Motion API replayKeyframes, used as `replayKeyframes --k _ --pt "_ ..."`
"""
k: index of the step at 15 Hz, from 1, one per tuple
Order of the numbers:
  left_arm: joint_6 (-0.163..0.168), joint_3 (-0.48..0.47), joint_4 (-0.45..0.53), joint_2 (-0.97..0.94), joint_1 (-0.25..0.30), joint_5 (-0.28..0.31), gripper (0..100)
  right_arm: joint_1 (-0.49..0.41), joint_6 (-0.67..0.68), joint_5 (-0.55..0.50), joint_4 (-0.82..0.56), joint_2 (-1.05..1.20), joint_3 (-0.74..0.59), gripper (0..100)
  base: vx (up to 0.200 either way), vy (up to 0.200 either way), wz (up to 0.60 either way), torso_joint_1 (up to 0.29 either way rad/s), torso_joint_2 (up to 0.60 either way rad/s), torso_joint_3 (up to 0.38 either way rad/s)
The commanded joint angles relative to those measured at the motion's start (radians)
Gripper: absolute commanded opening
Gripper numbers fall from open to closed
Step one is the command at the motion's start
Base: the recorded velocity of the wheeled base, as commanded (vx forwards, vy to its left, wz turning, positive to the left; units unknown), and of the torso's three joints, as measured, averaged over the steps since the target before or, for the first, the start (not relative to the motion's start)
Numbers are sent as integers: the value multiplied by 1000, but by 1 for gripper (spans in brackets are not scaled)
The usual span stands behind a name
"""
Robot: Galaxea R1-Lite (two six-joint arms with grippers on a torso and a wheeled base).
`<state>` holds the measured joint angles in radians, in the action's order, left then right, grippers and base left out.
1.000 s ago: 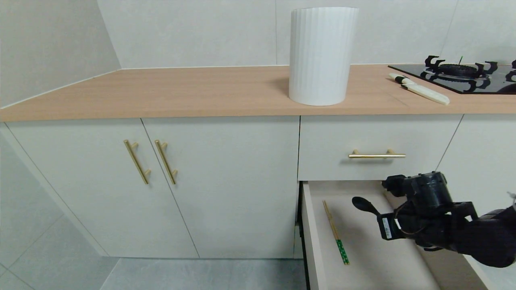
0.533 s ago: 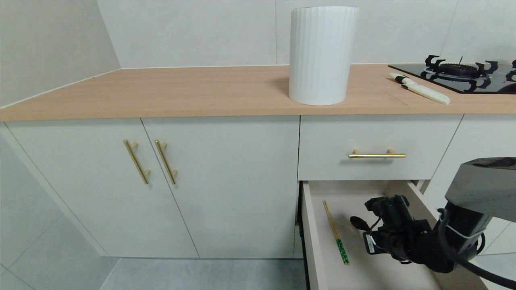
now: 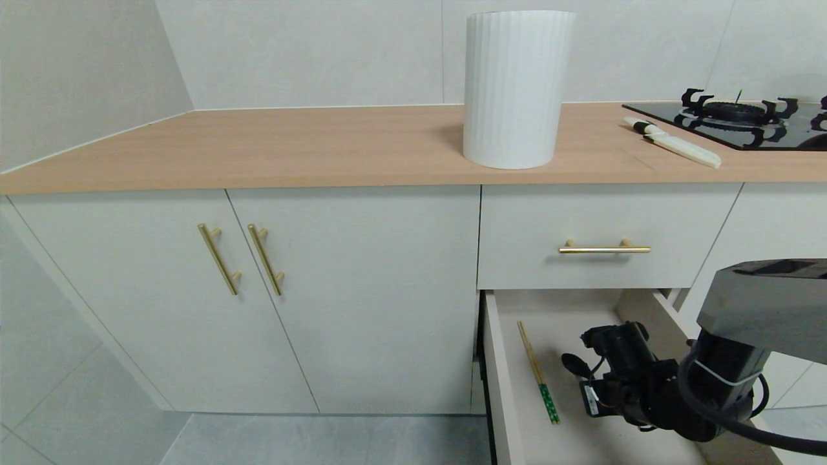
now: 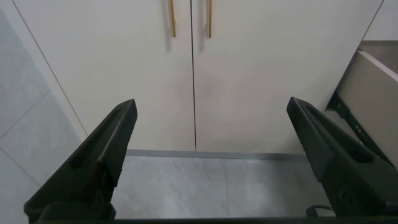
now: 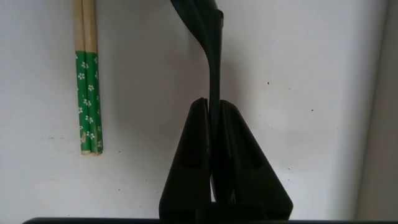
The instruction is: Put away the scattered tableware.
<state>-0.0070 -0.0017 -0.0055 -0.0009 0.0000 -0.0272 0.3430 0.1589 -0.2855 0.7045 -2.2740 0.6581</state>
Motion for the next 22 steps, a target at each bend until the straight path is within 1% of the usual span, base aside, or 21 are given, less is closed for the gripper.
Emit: replayKeyframes --k 1,7,8,16,19,20,22 --pt "-1 0 -1 1 0 0 100 1 1 0 0 -1 0 0 0 0 0 0 0 0" --pt "1 0 -1 1 0 0 100 1 1 -7 1 -1 2 0 0 0 0 0 0 0" --pt "1 0 -1 1 0 0 100 1 1 -7 1 -2 0 100 0 0 0 0 0 0" --pt "-1 0 -1 1 0 -2 100 -1 1 -7 1 1 2 100 0 0 0 0 0 0" --pt "-1 0 -1 1 0 0 100 -15 1 -6 -17 82 -11 100 0 0 0 0 0 0" --pt "-1 0 -1 1 0 0 100 -16 1 -6 -45 133 -12 100 0 0 0 0 0 0" --pt "1 0 -1 1 0 0 100 -16 11 -1 -165 246 -11 100 0 0 0 0 0 0"
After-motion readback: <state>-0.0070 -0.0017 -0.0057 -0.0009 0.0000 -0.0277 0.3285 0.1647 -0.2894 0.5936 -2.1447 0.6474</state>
